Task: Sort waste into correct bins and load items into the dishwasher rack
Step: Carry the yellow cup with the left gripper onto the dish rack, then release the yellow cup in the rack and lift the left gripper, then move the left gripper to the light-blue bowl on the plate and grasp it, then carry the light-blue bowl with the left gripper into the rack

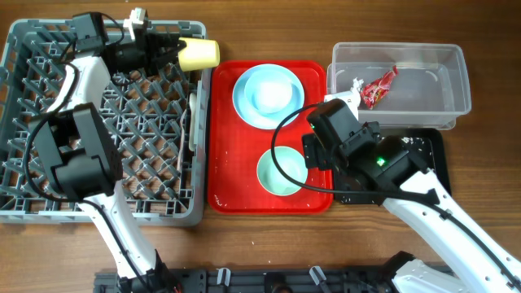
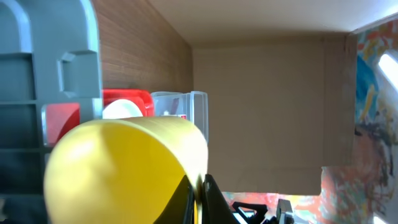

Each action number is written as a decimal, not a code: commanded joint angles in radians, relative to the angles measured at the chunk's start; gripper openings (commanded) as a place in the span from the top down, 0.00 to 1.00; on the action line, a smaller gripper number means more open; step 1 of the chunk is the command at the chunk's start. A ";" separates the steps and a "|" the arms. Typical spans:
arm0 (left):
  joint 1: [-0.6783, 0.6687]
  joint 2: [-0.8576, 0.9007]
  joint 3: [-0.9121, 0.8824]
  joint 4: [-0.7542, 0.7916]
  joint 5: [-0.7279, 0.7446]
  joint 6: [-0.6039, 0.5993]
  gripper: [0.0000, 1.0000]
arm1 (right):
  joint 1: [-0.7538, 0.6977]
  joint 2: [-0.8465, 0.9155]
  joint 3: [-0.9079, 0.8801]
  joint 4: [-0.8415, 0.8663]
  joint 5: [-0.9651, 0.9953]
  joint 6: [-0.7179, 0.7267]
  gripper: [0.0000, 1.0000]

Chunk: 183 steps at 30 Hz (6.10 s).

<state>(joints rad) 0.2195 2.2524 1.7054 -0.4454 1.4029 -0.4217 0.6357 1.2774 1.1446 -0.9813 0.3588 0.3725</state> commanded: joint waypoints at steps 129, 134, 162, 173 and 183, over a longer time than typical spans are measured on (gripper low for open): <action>-0.756 -0.635 -0.300 -0.476 -1.313 -0.135 0.47 | -0.824 -0.138 0.009 0.001 -0.003 -0.005 0.00; -0.753 -0.632 -0.299 -0.209 -1.315 -0.056 0.63 | -0.824 -0.136 0.009 0.001 -0.003 -0.006 0.00; -0.838 -0.139 -0.299 0.249 -1.423 0.025 0.79 | -0.824 -0.136 0.009 0.001 -0.003 -0.006 0.00; -0.575 -0.714 -0.298 -0.064 -1.057 0.022 0.96 | -0.824 -0.136 0.009 0.001 -0.003 -0.005 0.00; 0.053 -0.328 -0.299 -0.319 0.175 0.217 0.96 | -0.824 -0.136 0.009 0.001 -0.003 -0.006 0.00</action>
<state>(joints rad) 0.2829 1.8320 1.4124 -0.7570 1.3804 -0.2695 -0.1871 1.1500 1.1442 -0.9817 0.3481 0.3691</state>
